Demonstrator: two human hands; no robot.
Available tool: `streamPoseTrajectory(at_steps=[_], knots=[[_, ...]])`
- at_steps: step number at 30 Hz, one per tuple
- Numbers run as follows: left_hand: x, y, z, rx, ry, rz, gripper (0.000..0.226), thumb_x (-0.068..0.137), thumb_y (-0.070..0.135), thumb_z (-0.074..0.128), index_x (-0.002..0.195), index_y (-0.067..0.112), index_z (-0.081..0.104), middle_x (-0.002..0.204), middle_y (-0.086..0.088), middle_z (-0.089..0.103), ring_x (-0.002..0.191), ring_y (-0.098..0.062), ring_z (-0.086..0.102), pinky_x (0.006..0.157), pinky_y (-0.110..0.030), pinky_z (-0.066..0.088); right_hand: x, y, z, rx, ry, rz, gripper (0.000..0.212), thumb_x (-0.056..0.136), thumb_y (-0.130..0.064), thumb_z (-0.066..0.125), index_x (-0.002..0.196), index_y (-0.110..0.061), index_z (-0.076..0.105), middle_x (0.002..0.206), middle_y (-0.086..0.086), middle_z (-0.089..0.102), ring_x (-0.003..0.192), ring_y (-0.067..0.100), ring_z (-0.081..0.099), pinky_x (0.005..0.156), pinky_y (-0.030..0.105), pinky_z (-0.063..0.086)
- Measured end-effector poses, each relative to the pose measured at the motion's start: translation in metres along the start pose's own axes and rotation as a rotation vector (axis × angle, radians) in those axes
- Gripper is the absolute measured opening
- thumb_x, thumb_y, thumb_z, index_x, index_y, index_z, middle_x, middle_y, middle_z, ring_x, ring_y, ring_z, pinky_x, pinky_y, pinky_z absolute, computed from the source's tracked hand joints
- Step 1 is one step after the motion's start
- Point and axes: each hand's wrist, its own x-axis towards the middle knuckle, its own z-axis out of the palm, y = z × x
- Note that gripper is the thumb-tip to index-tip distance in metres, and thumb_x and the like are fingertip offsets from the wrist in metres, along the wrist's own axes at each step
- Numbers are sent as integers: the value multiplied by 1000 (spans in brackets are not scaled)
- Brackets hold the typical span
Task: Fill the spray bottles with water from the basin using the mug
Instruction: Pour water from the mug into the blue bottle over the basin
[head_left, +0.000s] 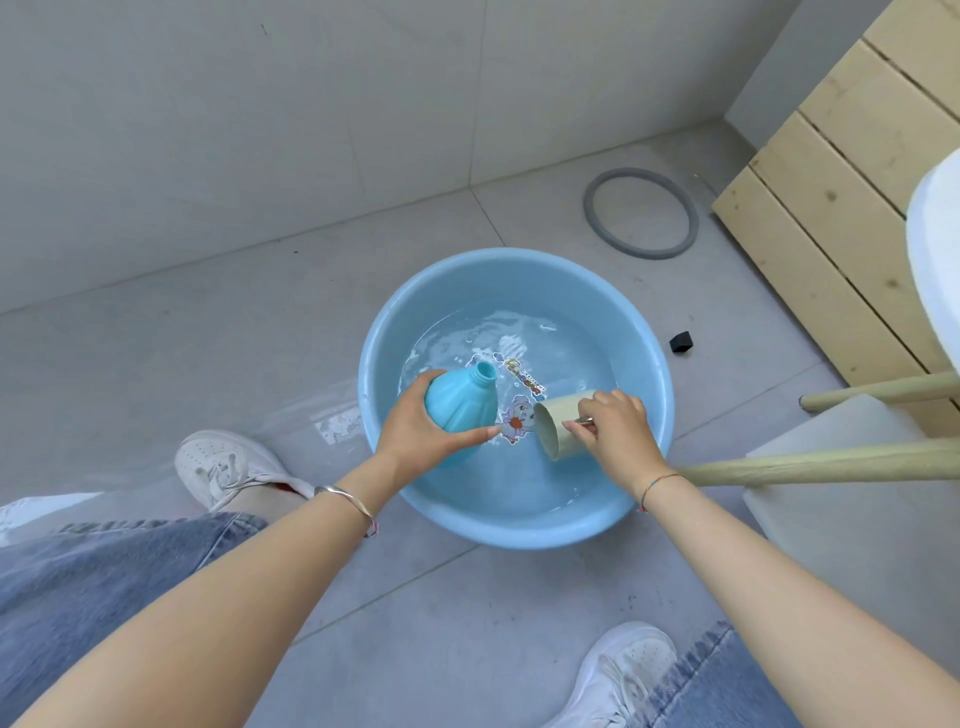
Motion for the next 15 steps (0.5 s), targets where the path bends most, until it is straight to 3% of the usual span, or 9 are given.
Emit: streamPoseTrajectory(at_steps=[5, 10, 13, 15], knots=[[-1, 1, -3, -20, 6, 1, 81, 54, 46, 93, 121, 36, 49, 113, 12, 60, 103, -11, 60, 88, -28, 50, -2, 0, -7, 288, 107, 142, 43, 87, -22, 66, 57, -20, 36, 61, -3, 39, 71, 26, 43, 66, 32, 24], [-4, 4, -5, -35, 12, 14, 79, 53, 47, 93, 118, 37, 48, 112, 14, 60, 102, -11, 60, 88, -29, 51, -6, -3, -32, 699, 158, 333, 43, 90, -20, 63, 56, -14, 37, 51, -10, 44, 52, 5, 36, 51, 21, 27], [-6, 7, -6, -42, 14, 29, 79, 53, 48, 93, 119, 36, 49, 111, 12, 61, 102, -12, 61, 86, -29, 51, -3, -10, -47, 892, 209, 380, 42, 88, -16, 63, 57, -16, 35, 61, 4, 49, 64, 9, 51, 55, 20, 32], [-8, 10, -7, -45, 21, 40, 79, 54, 47, 93, 119, 36, 49, 112, 11, 61, 101, -12, 61, 85, -29, 52, -2, -20, -62, 957, 258, 373, 38, 89, -10, 61, 59, -12, 37, 55, -2, 50, 57, 1, 57, 53, 10, 35]])
